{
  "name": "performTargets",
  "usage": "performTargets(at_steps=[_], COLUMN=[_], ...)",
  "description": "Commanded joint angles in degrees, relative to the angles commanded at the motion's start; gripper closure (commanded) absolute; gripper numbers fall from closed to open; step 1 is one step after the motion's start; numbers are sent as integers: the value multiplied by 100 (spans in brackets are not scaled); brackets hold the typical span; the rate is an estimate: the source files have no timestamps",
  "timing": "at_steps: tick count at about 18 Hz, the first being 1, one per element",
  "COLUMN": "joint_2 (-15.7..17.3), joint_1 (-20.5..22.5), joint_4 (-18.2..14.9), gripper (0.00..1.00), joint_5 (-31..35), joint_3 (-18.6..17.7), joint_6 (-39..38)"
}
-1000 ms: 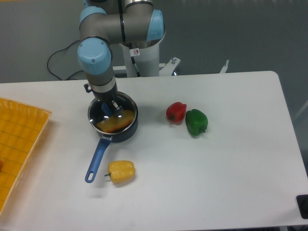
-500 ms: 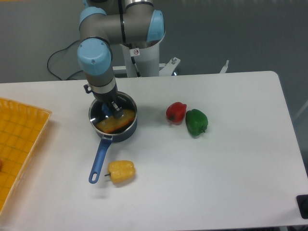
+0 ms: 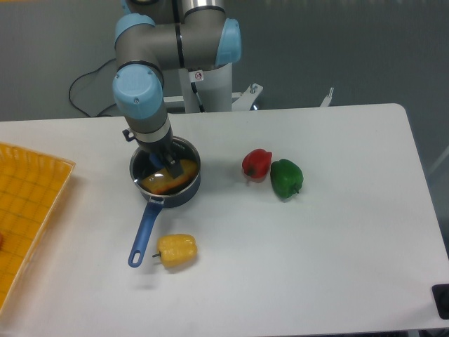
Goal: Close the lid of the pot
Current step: 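Press the lid down on the saucepan and hold the gripper on the knob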
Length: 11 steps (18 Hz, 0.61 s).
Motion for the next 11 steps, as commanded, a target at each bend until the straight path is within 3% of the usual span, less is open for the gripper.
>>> performTargets(at_steps=[4,8,11], joint_2=[-79,-97,-202], joint_1=[430,1063,1564], joint_4=[-36,26,34], gripper=[0,0,0], joint_5=[0,18,18], joint_3=[625,880,1057], joint_6=[53,1350,1766])
